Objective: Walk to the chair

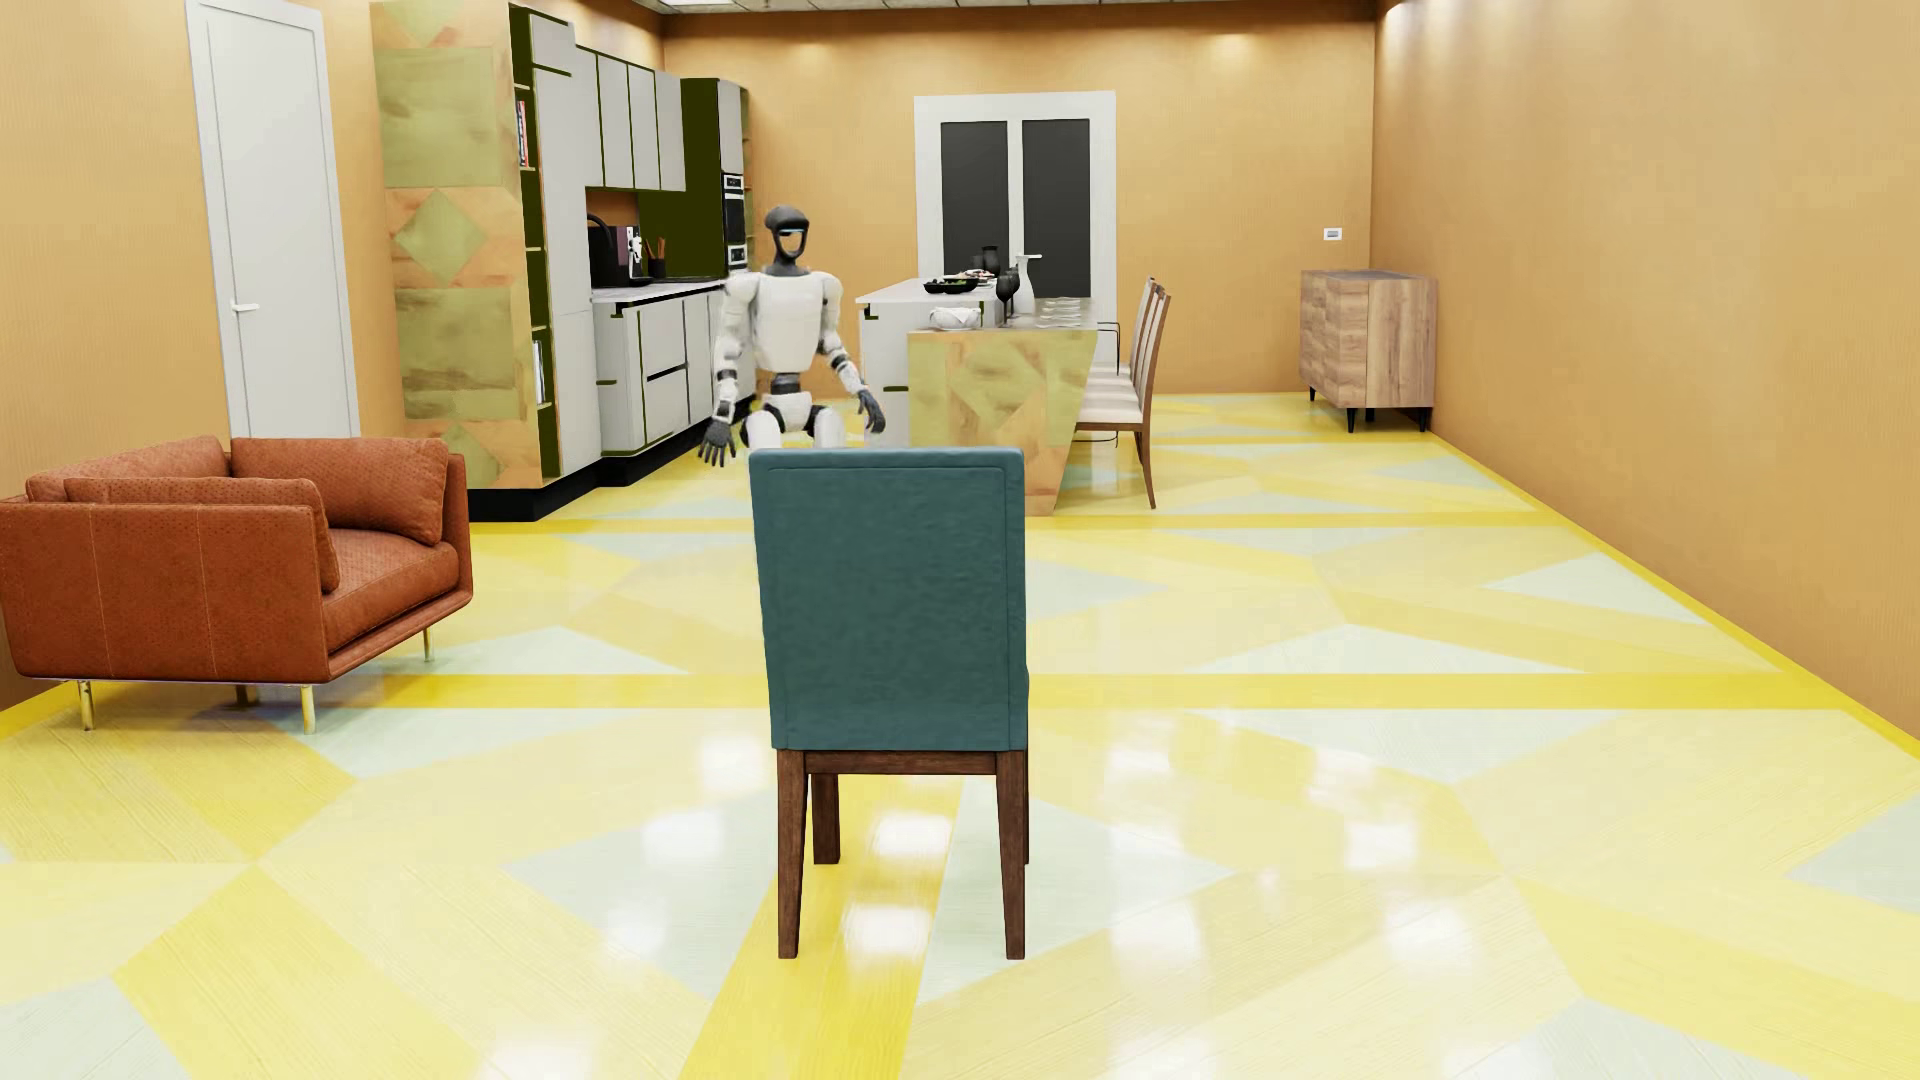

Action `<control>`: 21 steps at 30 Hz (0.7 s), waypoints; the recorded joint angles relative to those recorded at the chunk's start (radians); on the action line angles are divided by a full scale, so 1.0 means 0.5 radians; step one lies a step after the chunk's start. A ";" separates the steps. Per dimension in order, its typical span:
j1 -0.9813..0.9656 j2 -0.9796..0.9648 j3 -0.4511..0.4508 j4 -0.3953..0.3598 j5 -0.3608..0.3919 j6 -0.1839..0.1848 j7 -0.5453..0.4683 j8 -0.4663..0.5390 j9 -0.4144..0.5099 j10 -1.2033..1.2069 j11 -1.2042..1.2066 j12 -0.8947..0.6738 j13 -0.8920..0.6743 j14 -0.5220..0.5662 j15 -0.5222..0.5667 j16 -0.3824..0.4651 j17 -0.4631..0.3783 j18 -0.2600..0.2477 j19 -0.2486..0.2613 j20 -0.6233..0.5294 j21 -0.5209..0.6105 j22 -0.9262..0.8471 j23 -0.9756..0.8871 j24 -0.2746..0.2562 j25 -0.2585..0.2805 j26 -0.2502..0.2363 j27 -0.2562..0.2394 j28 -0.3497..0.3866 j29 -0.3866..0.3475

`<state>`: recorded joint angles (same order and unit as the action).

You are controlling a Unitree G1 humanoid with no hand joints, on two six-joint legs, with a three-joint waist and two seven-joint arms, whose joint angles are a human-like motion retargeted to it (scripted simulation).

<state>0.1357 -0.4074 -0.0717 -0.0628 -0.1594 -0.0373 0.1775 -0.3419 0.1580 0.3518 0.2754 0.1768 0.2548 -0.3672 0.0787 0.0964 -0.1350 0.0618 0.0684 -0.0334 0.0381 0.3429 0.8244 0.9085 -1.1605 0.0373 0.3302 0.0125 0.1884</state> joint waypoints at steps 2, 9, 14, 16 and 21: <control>0.158 -0.032 -0.009 0.008 0.121 0.015 0.028 0.055 -0.004 -0.011 -0.200 -0.011 0.021 -0.020 0.039 0.019 -0.064 -0.021 -0.048 0.040 0.095 -0.008 0.090 -0.098 -0.222 0.061 -0.120 -0.019 0.198; -0.239 0.204 0.004 0.466 0.341 0.187 0.204 0.215 0.018 1.491 0.335 0.124 -0.205 0.803 -0.198 -0.017 0.121 -0.015 -0.291 0.087 -0.122 0.729 0.021 -0.011 -0.369 0.500 -0.226 -0.215 -0.014; -1.020 0.597 0.137 0.630 0.431 0.232 0.097 0.363 0.009 1.673 0.192 0.382 -0.637 0.614 -0.432 -0.093 0.190 0.026 -0.207 0.111 0.098 0.748 -0.222 0.027 -0.426 0.337 -0.407 -0.271 -0.114; -1.160 0.713 0.171 0.608 0.418 0.218 0.002 0.426 -0.011 1.133 0.196 0.461 -0.758 0.618 -0.547 -0.137 0.211 -0.029 -0.166 0.175 0.194 0.688 -0.379 -0.014 -0.318 0.308 -0.481 -0.236 -0.164; -0.965 0.942 0.194 0.520 0.311 0.167 -0.235 0.645 -0.053 -0.155 0.414 0.523 -0.891 0.873 -0.777 -0.230 0.153 -0.326 -0.037 0.242 0.477 0.657 -0.614 -0.009 -0.123 0.308 -0.533 -0.262 -0.151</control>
<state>-0.3469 0.0638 0.0253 0.1974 -0.0037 0.0461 0.0602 -0.0192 0.1316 0.2742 0.4824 0.4382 -0.1906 0.0692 -0.3100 -0.0188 -0.0584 -0.1013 0.0499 0.0877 0.2764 0.6714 0.5173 0.9039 -1.2221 0.1914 0.0638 -0.1184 0.1130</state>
